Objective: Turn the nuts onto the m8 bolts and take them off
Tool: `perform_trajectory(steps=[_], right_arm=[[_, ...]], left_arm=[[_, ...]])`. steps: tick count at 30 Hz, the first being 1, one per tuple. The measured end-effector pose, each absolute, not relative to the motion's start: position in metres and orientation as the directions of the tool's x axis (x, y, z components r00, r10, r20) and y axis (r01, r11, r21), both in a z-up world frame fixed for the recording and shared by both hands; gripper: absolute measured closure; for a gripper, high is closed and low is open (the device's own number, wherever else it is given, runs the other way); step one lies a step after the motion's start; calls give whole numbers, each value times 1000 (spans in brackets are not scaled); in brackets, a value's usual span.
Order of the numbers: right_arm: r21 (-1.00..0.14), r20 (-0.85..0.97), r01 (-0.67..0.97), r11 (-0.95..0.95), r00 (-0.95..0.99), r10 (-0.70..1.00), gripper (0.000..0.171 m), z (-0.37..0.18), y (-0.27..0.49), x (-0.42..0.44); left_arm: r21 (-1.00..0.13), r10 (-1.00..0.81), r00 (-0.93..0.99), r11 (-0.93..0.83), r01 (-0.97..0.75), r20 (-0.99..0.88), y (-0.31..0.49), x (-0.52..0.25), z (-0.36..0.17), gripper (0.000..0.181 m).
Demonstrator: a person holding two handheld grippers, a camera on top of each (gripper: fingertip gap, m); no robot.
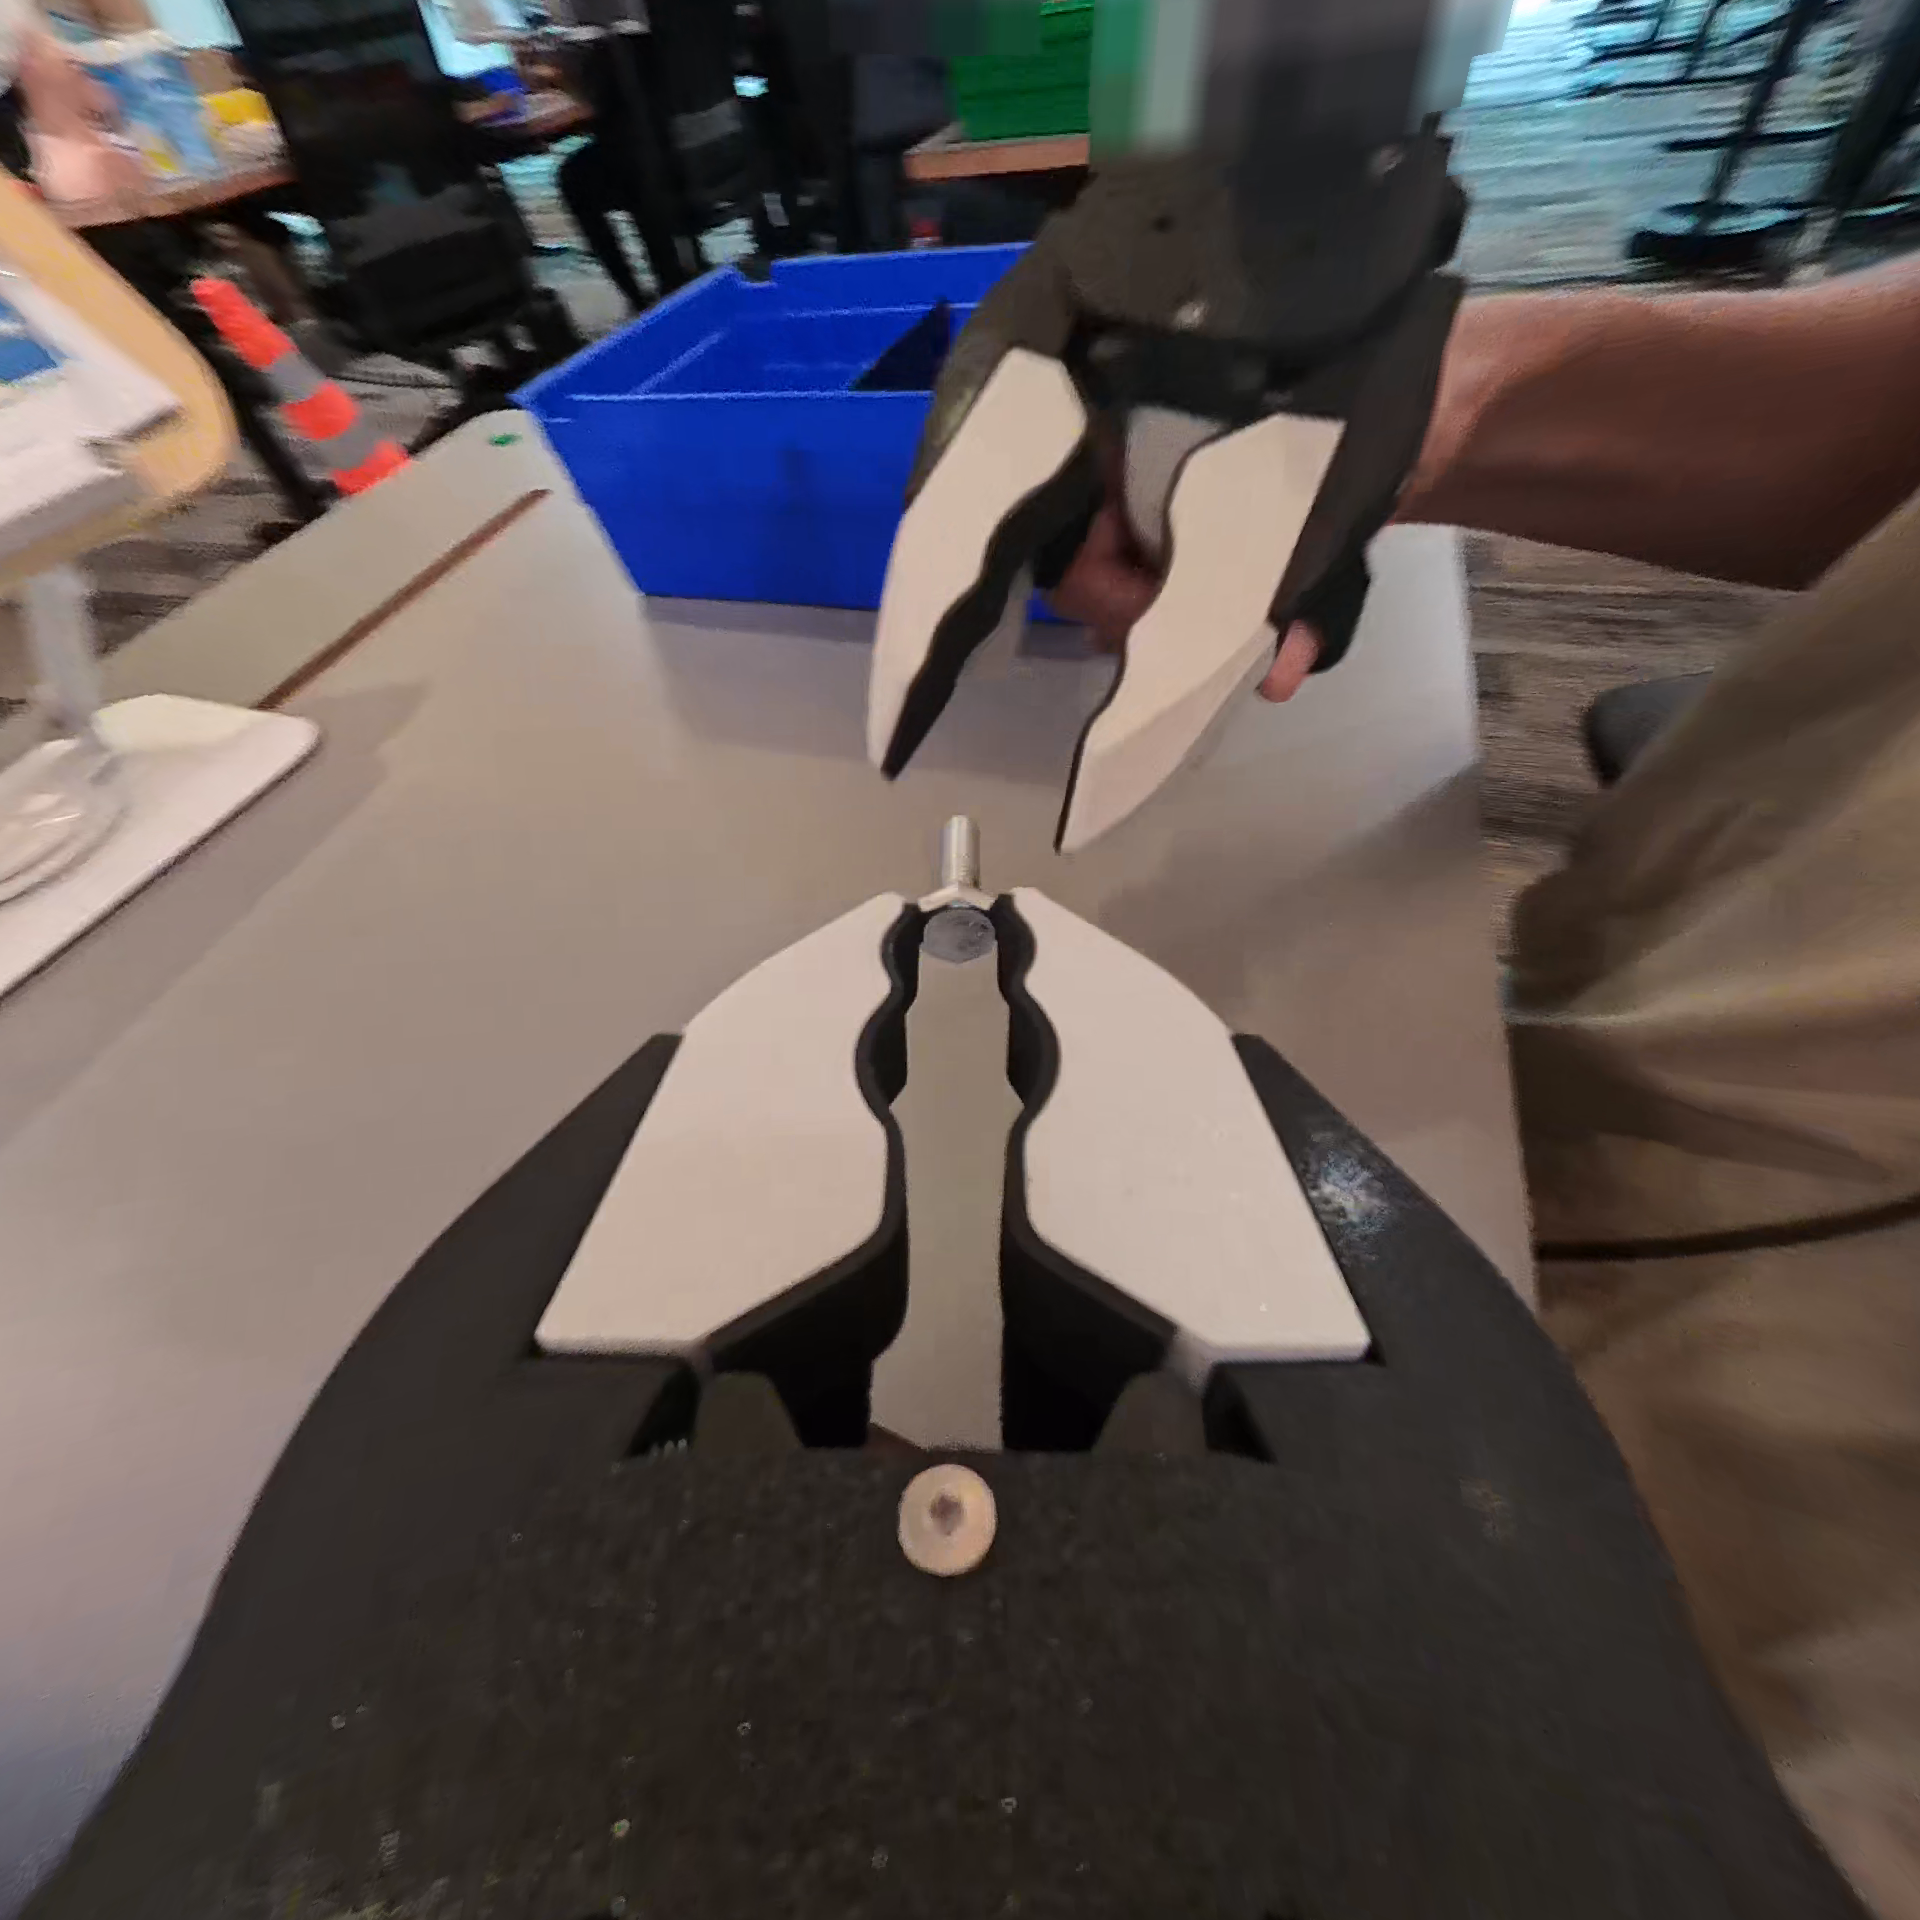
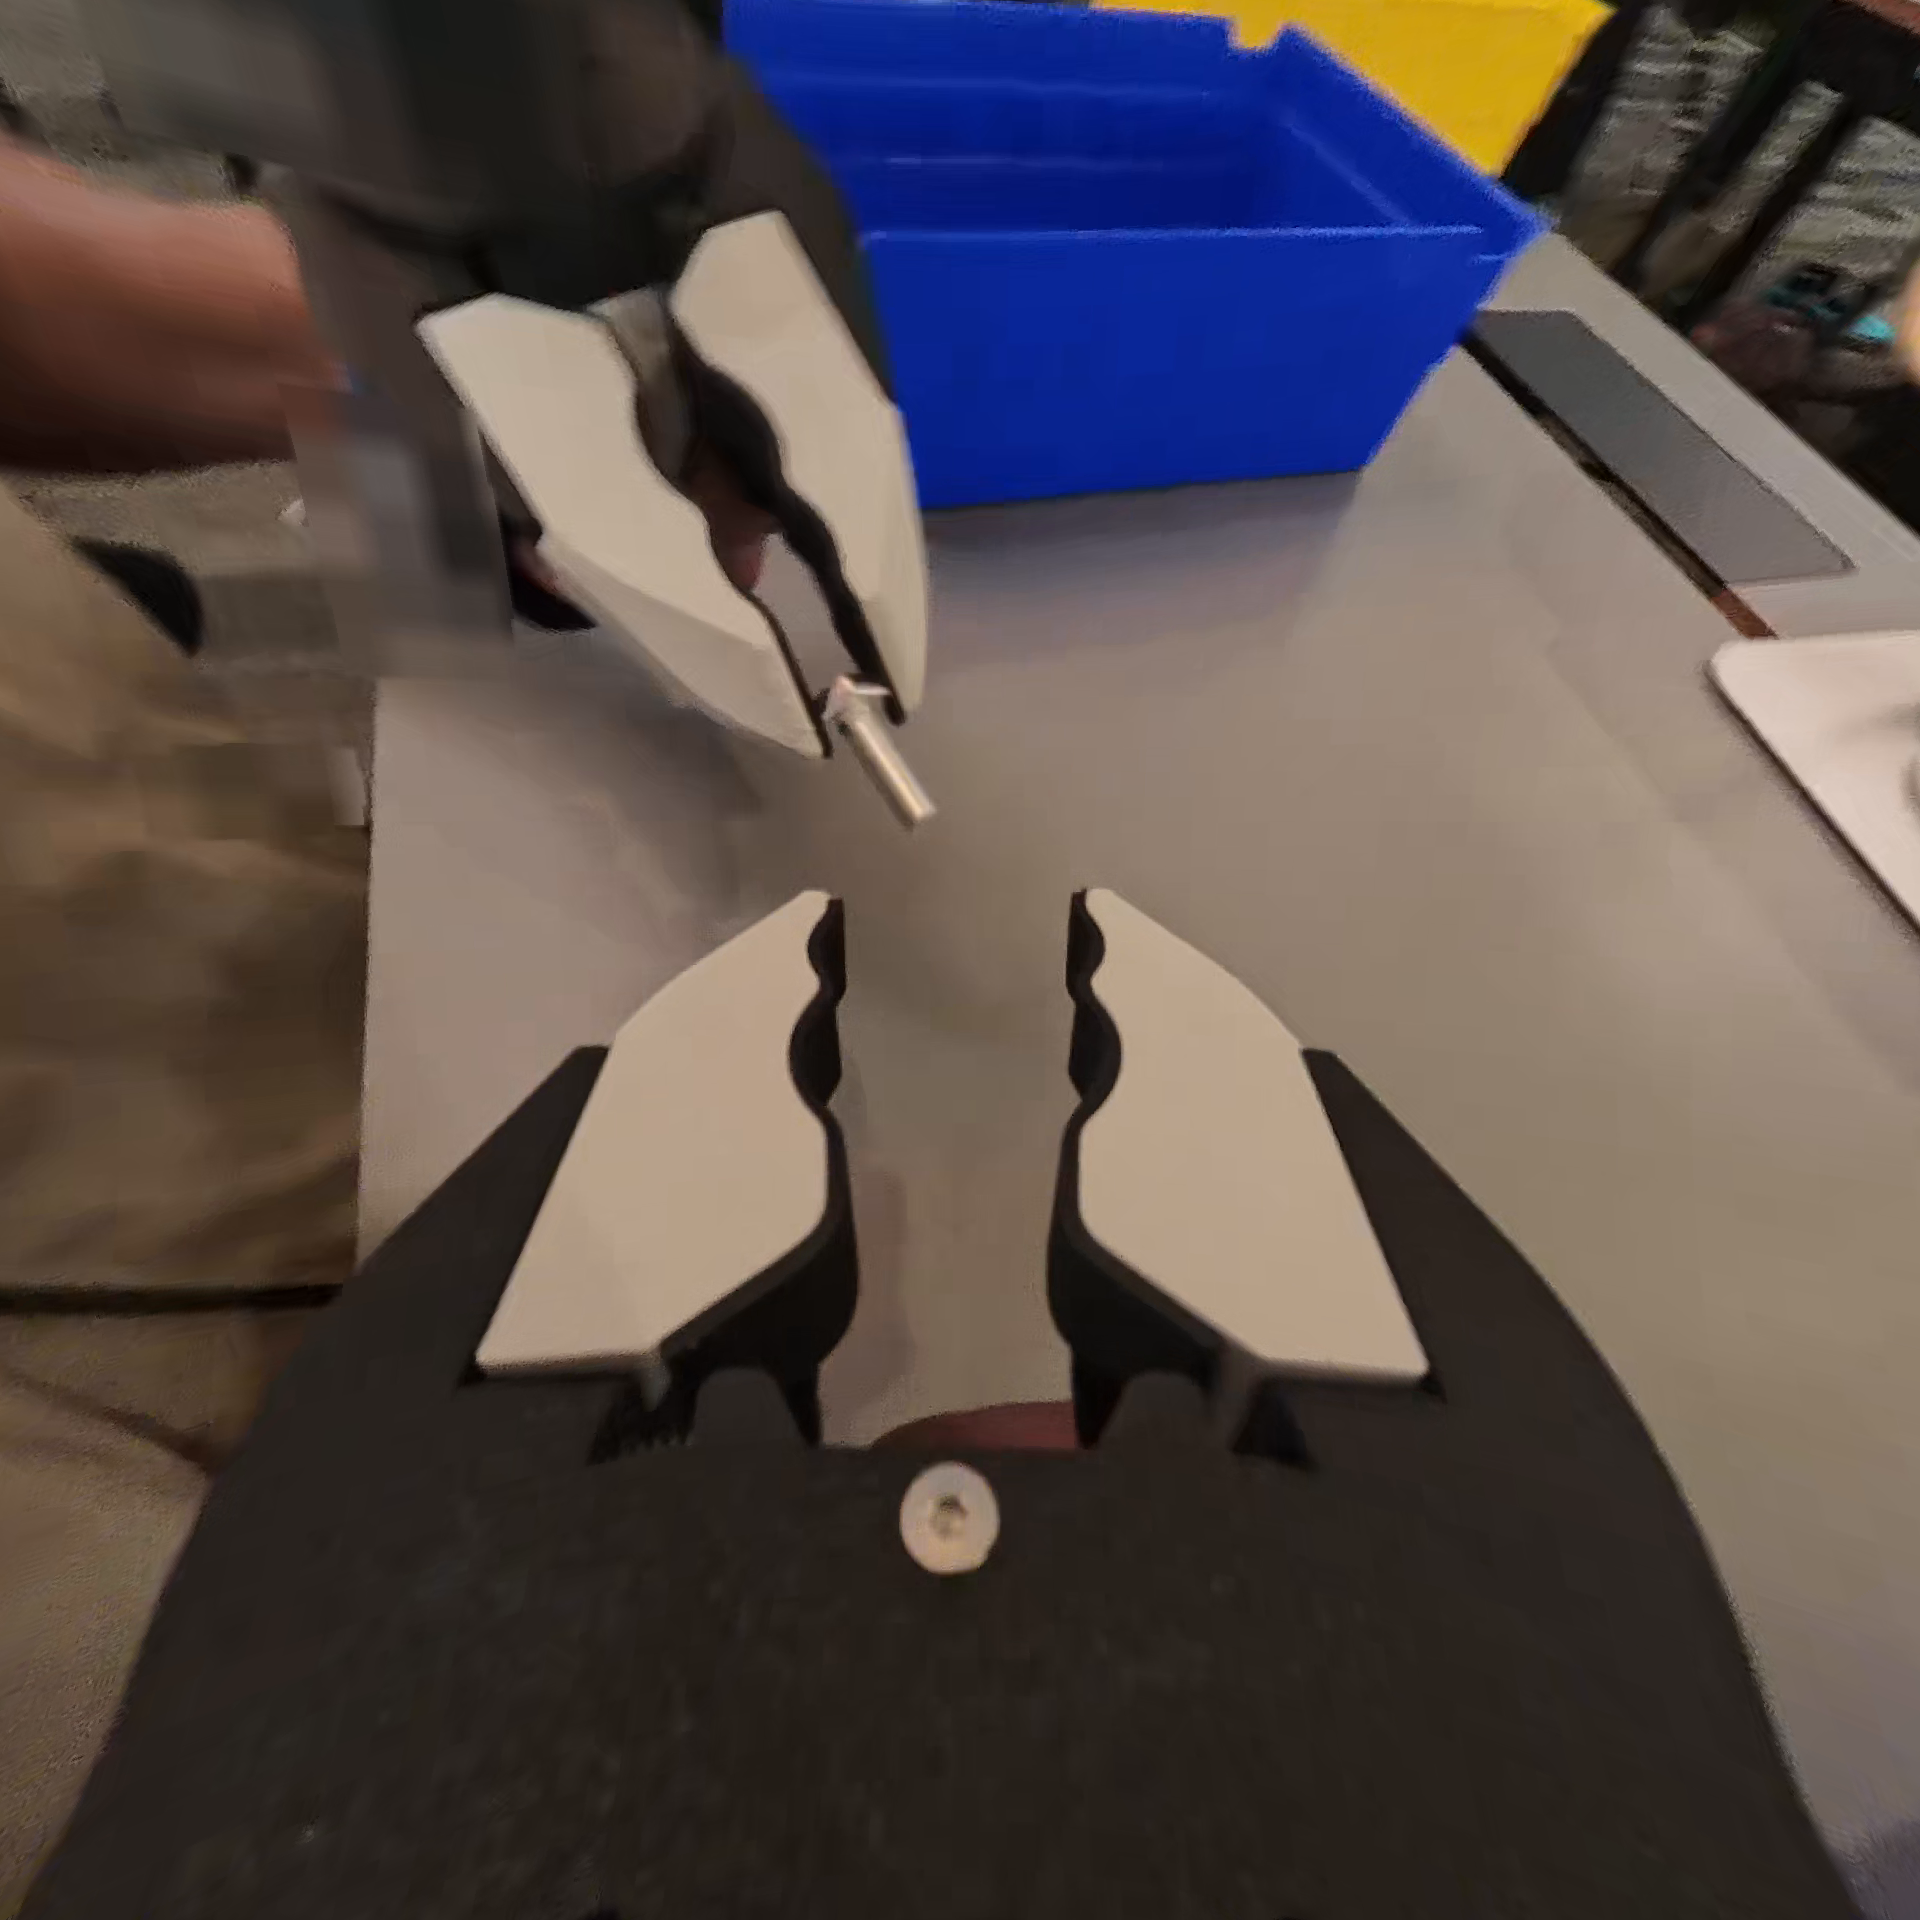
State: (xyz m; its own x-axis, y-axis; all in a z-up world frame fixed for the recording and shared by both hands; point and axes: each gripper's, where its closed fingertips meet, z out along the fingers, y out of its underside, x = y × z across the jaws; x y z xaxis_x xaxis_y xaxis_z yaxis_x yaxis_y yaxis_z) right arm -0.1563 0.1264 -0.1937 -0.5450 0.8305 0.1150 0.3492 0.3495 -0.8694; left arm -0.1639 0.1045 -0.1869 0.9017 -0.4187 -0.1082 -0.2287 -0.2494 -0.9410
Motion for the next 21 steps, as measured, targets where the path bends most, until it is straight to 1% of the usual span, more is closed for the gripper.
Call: perform_trajectory(steps=[3,4,8,12,16,17,20,21], right_arm=[[-886,77,321,336,-612,787,134,-193,113,-157],[-889,81,306,340,-627,775,136,-193,110,-157],[-894,124,256,369,-650,750,162,-191,106,-155],[-888,135,250,387,-663,737,163,-193,107,-152],[-899,121,250,360,-648,752,164,-192,111,-153],[-901,122,249,354,-638,760,164,-191,114,-153],[-910,130,256,325,-570,811,164,-187,130,-154],[-913,138,259,316,-531,836,164,-185,138,-154]], left_arm=[[-949,-512,858,-248,-195,-43,104,-152,-183,167],[-952,-518,855,-246,-183,-31,105,-151,-182,167],[-956,-570,821,-248,-154,16,104,-148,-183,167],[-952,-584,812,-257,-165,17,104,-145,-185,167],[-953,-557,830,-266,-145,30,108,-149,-184,166],[-954,-540,841,-263,-147,20,110,-152,-183,163],[-960,-440,898,-247,-135,-13,115,-169,-179,139],[-961,-378,926,-252,-117,-14,117,-178,-178,132]])
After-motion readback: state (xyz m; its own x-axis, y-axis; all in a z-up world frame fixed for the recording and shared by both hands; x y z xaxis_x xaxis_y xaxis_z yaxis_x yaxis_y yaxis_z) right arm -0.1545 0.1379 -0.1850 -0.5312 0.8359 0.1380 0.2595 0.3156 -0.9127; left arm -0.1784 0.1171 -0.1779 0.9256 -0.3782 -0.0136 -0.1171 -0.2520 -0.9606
